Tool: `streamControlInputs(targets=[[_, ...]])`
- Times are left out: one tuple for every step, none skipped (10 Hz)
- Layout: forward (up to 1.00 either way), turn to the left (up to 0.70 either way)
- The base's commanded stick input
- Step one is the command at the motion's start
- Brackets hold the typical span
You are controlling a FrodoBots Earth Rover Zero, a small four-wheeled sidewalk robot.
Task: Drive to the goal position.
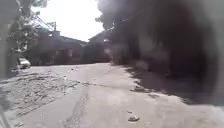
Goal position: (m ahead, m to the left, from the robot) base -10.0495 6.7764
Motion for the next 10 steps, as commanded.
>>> streamControlInputs(targets=[[1.0, 0.1], [1.0, 0.1], [1.0, -0.24], [1.0, -0.25], [1.0, 0.04], [1.0, 0.1], [1.0, 0.1], [1.0, 0.1], [1.0, 0.1], [1.0, 0.1]])
